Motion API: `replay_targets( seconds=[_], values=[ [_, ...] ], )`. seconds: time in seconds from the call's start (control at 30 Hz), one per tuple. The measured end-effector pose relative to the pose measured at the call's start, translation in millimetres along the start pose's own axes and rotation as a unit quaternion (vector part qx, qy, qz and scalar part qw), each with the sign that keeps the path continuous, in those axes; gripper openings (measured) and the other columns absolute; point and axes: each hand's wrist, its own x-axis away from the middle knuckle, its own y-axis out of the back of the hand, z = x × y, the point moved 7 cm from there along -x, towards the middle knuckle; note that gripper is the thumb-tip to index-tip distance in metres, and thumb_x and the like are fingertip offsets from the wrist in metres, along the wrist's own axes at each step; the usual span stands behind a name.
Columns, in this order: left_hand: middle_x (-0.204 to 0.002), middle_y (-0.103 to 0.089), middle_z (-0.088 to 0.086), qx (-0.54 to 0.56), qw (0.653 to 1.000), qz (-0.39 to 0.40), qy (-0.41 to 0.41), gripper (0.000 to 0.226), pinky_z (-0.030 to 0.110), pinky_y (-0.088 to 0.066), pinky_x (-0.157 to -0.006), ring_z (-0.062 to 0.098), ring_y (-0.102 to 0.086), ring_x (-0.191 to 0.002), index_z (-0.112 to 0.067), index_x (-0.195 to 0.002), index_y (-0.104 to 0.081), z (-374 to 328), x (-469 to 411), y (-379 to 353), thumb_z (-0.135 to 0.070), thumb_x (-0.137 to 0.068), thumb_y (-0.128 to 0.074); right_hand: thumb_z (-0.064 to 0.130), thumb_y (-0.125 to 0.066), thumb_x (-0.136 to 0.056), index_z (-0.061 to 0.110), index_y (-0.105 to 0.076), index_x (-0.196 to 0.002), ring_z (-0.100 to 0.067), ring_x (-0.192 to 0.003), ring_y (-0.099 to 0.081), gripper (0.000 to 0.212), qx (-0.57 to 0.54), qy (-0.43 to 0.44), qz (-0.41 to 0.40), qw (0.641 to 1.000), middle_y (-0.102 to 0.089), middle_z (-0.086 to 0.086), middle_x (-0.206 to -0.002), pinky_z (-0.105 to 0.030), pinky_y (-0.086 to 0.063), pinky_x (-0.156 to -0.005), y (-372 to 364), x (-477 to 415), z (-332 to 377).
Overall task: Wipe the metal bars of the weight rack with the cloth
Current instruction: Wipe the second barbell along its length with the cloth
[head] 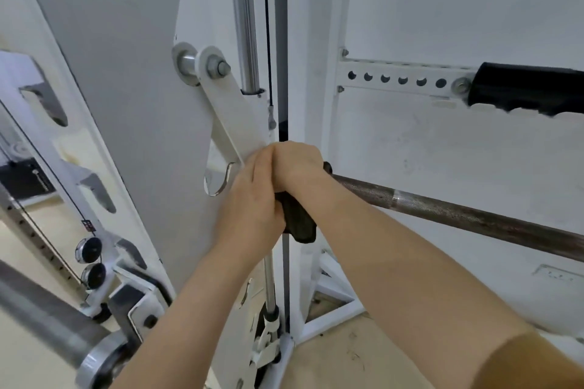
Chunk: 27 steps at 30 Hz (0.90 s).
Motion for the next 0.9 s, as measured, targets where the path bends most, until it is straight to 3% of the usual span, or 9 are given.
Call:
replay_targets(
  seconds=[0.1,0.2,0.33,0.43,0.5,0.57,0.7,0.83,0.9],
  values=[
    [-0.129,-0.054,-0.001,0.001,1.000,-0.014,0.019,0.055,0.028,-0.041,-0.083,0.021,-0.050,-0.114,-0.015,-0.131,-0.049,-4,-3,-4,0.003,-0.079,-0.048,0.019,-0.046,-0.094,0.019,-0.052,-0.091,-0.023,-0.085,-0.059,0.007,0.043,0.030,-0.073,0.996,-0.064,0.000,-0.102,-0.031,-0.036,-0.068,1,25,-8],
    [-0.131,-0.054,0.001,-0.041,0.998,0.009,-0.044,0.050,0.040,-0.047,-0.095,0.023,-0.047,-0.121,-0.020,-0.127,-0.057,-22,0,-19,-0.002,-0.080,-0.052,0.038,-0.047,-0.094,0.019,-0.043,-0.089,-0.022,-0.071,-0.049,0.020,0.059,-0.014,-0.078,0.995,-0.055,0.002,-0.082,-0.032,-0.034,-0.062,2,63,-64],
    [-0.133,-0.054,0.009,-0.071,0.985,0.013,-0.159,0.045,0.040,-0.045,-0.097,0.027,-0.046,-0.124,-0.018,-0.125,-0.061,-60,19,-33,-0.008,-0.081,-0.060,0.061,-0.051,-0.088,0.024,-0.047,-0.079,-0.019,-0.076,-0.056,0.038,0.023,-0.065,0.121,0.990,-0.053,0.006,-0.076,-0.033,-0.043,-0.067,-1,96,-121],
    [-0.136,-0.052,0.001,-0.072,0.983,0.028,-0.169,0.048,0.034,-0.044,-0.099,0.018,-0.046,-0.123,-0.016,-0.131,-0.054,-62,22,-33,-0.013,-0.084,-0.060,0.051,-0.060,-0.088,0.026,-0.050,-0.071,-0.021,-0.079,-0.060,0.032,-0.016,-0.007,0.217,0.976,-0.056,0.005,-0.075,-0.031,-0.044,-0.072,6,67,-93],
    [-0.142,-0.047,0.001,-0.128,0.982,0.045,-0.135,0.055,0.038,-0.041,-0.104,0.019,-0.043,-0.128,-0.015,-0.136,-0.047,-45,16,-30,-0.017,-0.082,-0.057,0.037,-0.061,-0.088,0.022,-0.051,-0.070,-0.026,-0.083,-0.062,0.025,-0.030,0.046,0.150,0.987,-0.055,0.004,-0.073,-0.029,-0.042,-0.069,0,44,-60],
    [-0.145,-0.045,0.002,-0.210,0.972,0.043,-0.095,0.058,0.042,-0.038,-0.104,0.024,-0.042,-0.130,-0.014,-0.137,-0.046,-24,10,-23,-0.021,-0.080,-0.057,0.027,-0.054,-0.088,0.017,-0.056,-0.085,-0.028,-0.090,-0.063,0.011,-0.020,0.036,0.000,0.999,-0.060,-0.001,-0.086,-0.031,-0.040,-0.068,-2,28,-38],
    [-0.143,-0.044,0.003,-0.263,0.962,0.053,-0.047,0.064,0.045,-0.042,-0.093,0.031,-0.041,-0.123,-0.020,-0.142,-0.040,-7,14,-13,-0.025,-0.081,-0.055,0.022,-0.059,-0.085,0.013,-0.047,-0.119,-0.027,-0.102,-0.052,0.037,0.088,-0.009,-0.197,0.976,-0.049,-0.009,-0.115,-0.038,-0.039,-0.072,1,49,-34],
    [-0.144,-0.039,0.005,-0.245,0.968,0.052,0.014,0.066,0.041,-0.045,-0.088,0.028,-0.027,-0.124,-0.015,-0.144,-0.035,-6,12,-13,-0.023,-0.082,-0.057,0.019,-0.055,-0.078,0.008,-0.059,-0.105,-0.025,-0.071,-0.059,0.030,0.219,-0.039,-0.256,0.941,-0.061,-0.008,-0.086,-0.036,-0.042,-0.062,-19,73,-38],
    [-0.140,-0.041,0.007,-0.207,0.977,0.043,0.009,0.060,0.040,-0.045,-0.086,0.029,-0.031,-0.122,-0.011,-0.140,-0.040,-11,10,-11,-0.017,-0.082,-0.054,0.024,-0.058,-0.079,0.008,-0.057,-0.105,-0.027,-0.072,-0.060,0.030,0.173,-0.010,-0.229,0.958,-0.062,-0.008,-0.086,-0.035,-0.038,-0.062,-17,64,-26]
  ],
)
